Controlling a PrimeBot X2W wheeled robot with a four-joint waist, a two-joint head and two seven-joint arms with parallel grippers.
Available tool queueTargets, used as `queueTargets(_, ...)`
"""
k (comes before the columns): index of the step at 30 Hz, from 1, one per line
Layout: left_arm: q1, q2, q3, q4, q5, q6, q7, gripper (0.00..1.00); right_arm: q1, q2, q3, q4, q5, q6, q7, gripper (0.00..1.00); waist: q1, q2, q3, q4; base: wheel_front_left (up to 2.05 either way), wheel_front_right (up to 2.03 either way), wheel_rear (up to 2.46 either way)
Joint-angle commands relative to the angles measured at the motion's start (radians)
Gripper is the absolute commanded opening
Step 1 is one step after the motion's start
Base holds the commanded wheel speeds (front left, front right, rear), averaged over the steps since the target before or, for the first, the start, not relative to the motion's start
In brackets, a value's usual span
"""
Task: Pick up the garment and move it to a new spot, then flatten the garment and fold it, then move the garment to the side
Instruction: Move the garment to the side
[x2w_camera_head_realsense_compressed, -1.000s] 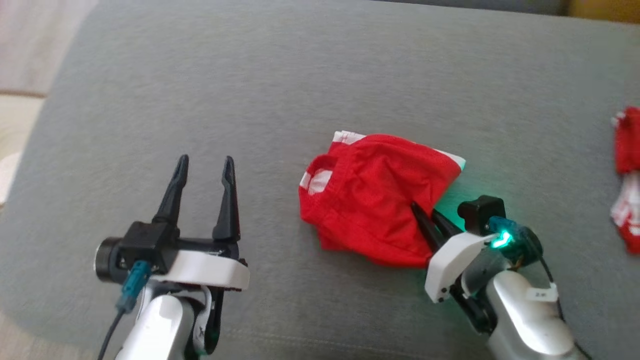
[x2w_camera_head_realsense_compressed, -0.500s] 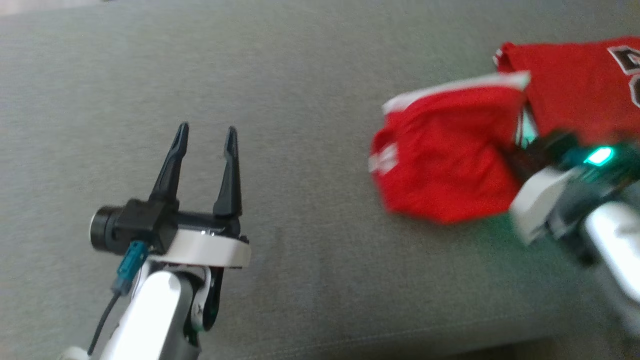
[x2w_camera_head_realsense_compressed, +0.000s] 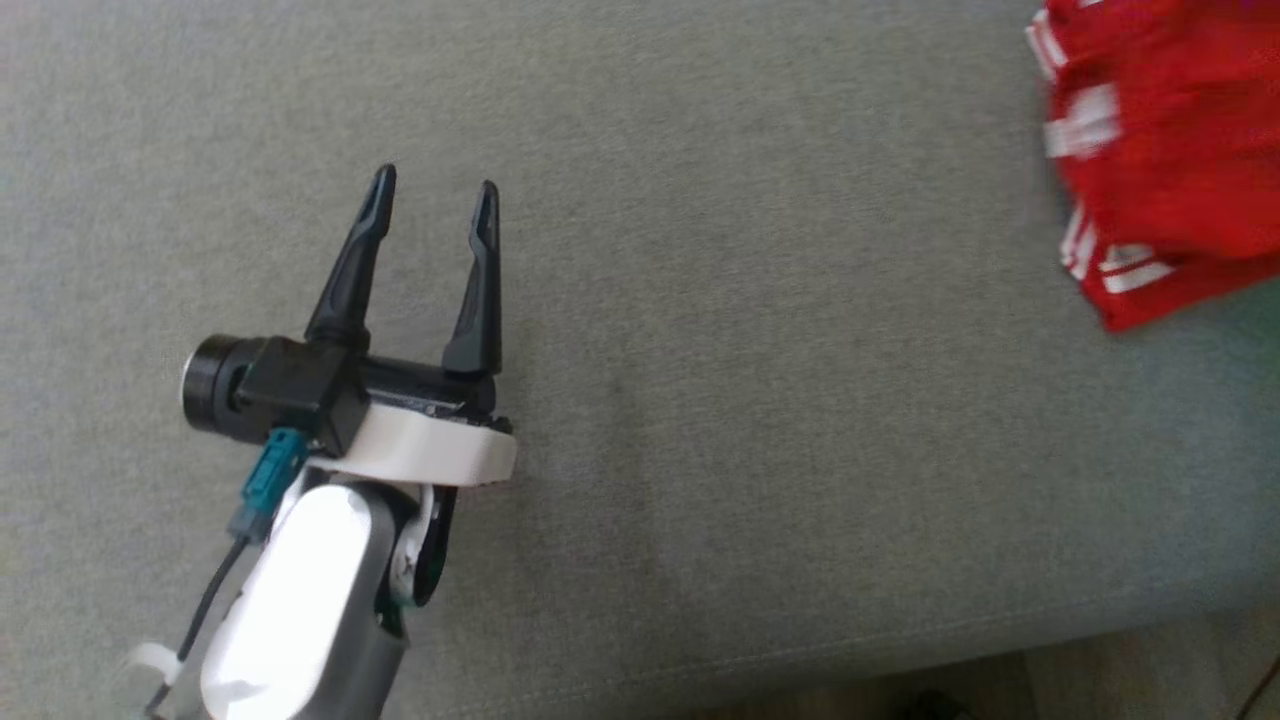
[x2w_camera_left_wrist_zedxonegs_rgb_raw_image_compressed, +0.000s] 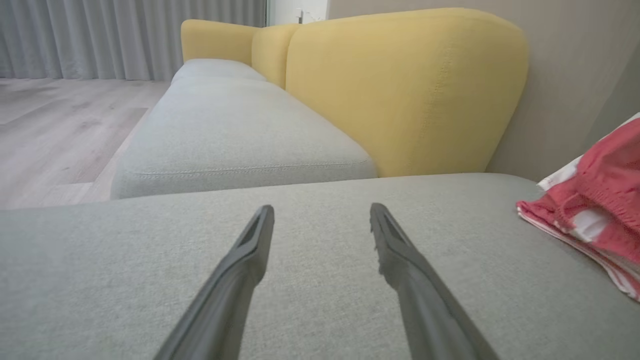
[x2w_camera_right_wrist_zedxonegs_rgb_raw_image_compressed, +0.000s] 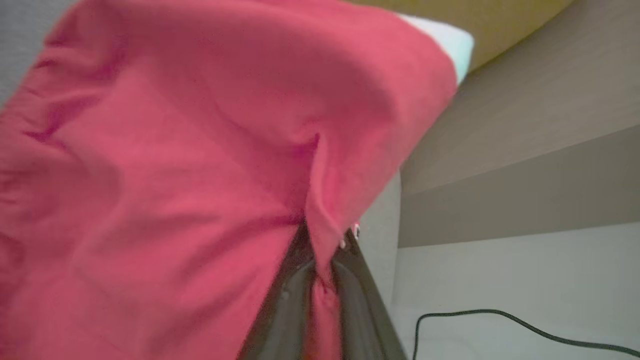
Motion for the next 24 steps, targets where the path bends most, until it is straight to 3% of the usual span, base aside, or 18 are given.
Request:
queueTargets(1, -0.028, 0.006, 0.036, -0.033, 0.008, -0.003, -0.005, 1.00, -0.018, -0.056, -0.001, 0.003, 0.001, 0.007, 0.004, 0.00, -0.0001, 0.0000, 0.023, 0.019, 0.00, 0.00, 0.00)
queueTargets(6, -0.042, 0.000, 0.043, -0.034, 0.010, -0.007, -0.005, 1.00, -0.055, -0.040, -0.014, 0.102, -0.016, 0.007, 0.012, 0.00, -0.0001, 0.0000, 0.053, 0.039, 0.00, 0.00, 0.00)
queueTargets(14, -0.075, -0.018, 0.041, -0.034, 0.019, -0.022, -0.005, 1.00, -0.089, 0.066, -0.183, 0.349, -0.145, 0.007, 0.014, 0.00, -0.0001, 0.0000, 0.095, 0.066, 0.00, 0.00, 0.00)
queueTargets(15, -0.076, -0.020, 0.042, -0.033, 0.019, -0.024, -0.005, 1.00, -0.090, 0.086, -0.203, 0.366, -0.155, 0.007, 0.003, 0.06, -0.0001, 0.0000, 0.096, 0.068, 0.00, 0.00, 0.00)
queueTargets(16, -0.077, -0.021, 0.044, -0.032, 0.020, -0.024, -0.005, 1.00, -0.090, 0.103, -0.222, 0.384, -0.168, 0.007, -0.007, 0.42, -0.0001, 0.0000, 0.097, 0.068, 0.00, 0.00, 0.00)
queueTargets(17, -0.077, -0.021, 0.046, -0.031, 0.021, -0.025, -0.005, 1.00, -0.089, 0.116, -0.236, 0.397, -0.186, 0.007, -0.015, 1.00, -0.0001, 0.0000, 0.097, 0.067, 0.00, 0.00, 0.00)
queueTargets(24, -0.060, -0.027, 0.059, -0.014, 0.023, -0.031, -0.005, 1.00, -0.082, 0.196, -0.383, 0.446, -0.274, 0.007, -0.093, 1.00, -0.0001, 0.0000, 0.053, 0.058, 0.00, 0.00, 0.00)
